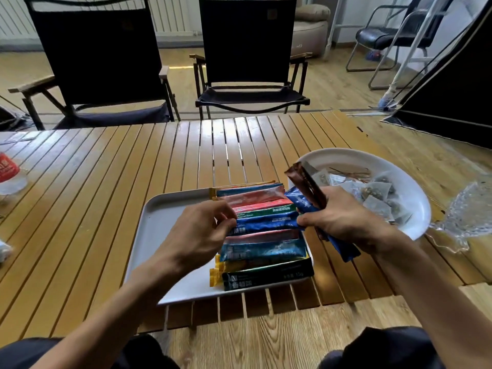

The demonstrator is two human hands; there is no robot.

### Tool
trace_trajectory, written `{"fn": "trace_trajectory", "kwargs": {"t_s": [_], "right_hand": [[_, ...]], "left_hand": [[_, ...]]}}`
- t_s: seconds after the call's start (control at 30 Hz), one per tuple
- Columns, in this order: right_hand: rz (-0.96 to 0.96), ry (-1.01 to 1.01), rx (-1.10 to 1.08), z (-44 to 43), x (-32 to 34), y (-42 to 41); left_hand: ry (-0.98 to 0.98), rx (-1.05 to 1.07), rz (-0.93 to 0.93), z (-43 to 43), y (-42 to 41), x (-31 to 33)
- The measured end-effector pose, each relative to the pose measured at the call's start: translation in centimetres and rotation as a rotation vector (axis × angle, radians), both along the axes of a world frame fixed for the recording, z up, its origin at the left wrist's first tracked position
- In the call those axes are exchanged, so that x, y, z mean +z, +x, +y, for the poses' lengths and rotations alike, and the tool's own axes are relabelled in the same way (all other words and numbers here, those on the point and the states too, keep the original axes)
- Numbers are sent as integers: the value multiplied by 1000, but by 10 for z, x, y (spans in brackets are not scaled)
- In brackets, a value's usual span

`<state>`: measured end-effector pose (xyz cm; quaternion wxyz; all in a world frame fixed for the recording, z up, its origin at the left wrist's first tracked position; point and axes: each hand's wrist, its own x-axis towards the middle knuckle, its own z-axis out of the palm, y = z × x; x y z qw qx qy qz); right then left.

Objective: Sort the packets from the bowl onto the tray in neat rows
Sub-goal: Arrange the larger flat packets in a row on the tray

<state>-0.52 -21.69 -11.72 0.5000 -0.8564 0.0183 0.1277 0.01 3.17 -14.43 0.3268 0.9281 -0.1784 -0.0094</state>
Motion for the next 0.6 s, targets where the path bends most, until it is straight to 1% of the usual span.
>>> {"fn": "trace_trajectory", "kwargs": {"t_s": [0.1,0.17,0.23,0.37,0.47,0.5,0.6], "right_hand": [[-18,-40,9,0,-3,1],[-24,-61,6,0,-5,2],[-36,-91,5,0,-6,2],[-61,-121,2,-3,-7,2],[-106,-125,-93,-7,-9,4],[-127,-85,-145,-8,-8,5],[-165,173,-301,-6,1,5]], "left_hand": [[104,26,-221,-3,-4,-6],[114,-20,-311,-8,-6,-8],[104,-94,-324,-13,-6,-9],[176,-175,-316,-19,-5,-15],[174,-184,-327,-19,-5,-16],[165,-181,-330,-19,-6,-16],[109,-147,-320,-18,-6,-15]]}}
